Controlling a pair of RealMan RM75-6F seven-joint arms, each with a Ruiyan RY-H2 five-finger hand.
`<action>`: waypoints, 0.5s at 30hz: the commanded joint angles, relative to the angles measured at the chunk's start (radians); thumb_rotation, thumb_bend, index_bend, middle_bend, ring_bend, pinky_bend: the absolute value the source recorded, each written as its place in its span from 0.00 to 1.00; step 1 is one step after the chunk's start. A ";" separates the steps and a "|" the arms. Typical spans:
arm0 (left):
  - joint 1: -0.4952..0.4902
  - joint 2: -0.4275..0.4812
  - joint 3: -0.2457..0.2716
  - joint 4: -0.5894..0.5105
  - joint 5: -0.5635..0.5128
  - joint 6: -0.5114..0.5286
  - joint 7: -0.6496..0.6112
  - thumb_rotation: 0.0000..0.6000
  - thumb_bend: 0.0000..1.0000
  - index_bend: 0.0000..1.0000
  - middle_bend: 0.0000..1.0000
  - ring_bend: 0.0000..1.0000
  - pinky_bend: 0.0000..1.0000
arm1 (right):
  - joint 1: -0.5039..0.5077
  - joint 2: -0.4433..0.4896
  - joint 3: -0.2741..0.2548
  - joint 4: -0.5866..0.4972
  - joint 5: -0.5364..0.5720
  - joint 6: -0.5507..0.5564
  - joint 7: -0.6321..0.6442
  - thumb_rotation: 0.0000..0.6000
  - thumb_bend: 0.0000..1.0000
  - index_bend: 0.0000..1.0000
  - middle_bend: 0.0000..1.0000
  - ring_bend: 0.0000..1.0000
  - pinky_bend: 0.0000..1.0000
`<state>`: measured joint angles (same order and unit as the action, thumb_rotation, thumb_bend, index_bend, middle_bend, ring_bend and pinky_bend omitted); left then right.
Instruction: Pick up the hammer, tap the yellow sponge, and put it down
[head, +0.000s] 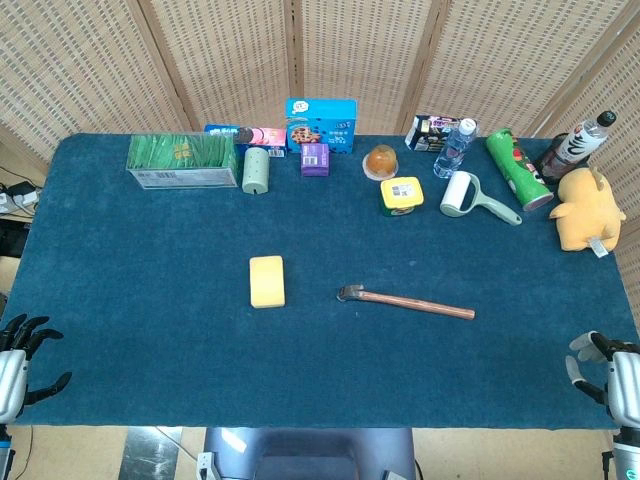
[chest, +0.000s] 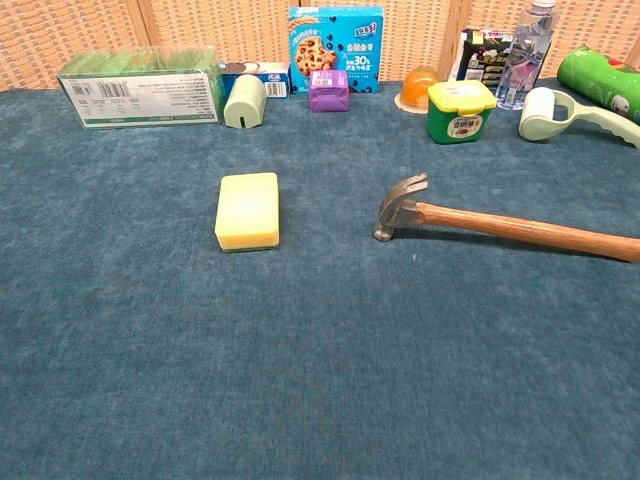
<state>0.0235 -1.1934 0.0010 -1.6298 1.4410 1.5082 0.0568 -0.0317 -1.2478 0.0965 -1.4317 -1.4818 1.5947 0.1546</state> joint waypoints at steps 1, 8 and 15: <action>0.001 0.001 -0.001 0.001 -0.001 0.001 -0.001 1.00 0.22 0.33 0.18 0.07 0.13 | 0.002 0.000 0.000 -0.002 0.000 -0.004 -0.002 1.00 0.39 0.50 0.59 0.58 0.48; 0.006 0.001 -0.001 0.006 0.001 0.008 -0.010 1.00 0.22 0.33 0.18 0.07 0.13 | 0.002 0.003 -0.002 -0.007 -0.002 -0.004 -0.009 1.00 0.39 0.50 0.59 0.58 0.48; 0.011 0.004 -0.004 0.010 0.004 0.017 -0.021 1.00 0.22 0.33 0.18 0.07 0.13 | 0.005 0.003 0.000 -0.011 -0.003 -0.005 -0.005 1.00 0.39 0.50 0.59 0.58 0.48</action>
<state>0.0345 -1.1893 -0.0028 -1.6200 1.4452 1.5250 0.0357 -0.0276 -1.2448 0.0967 -1.4419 -1.4839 1.5904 0.1493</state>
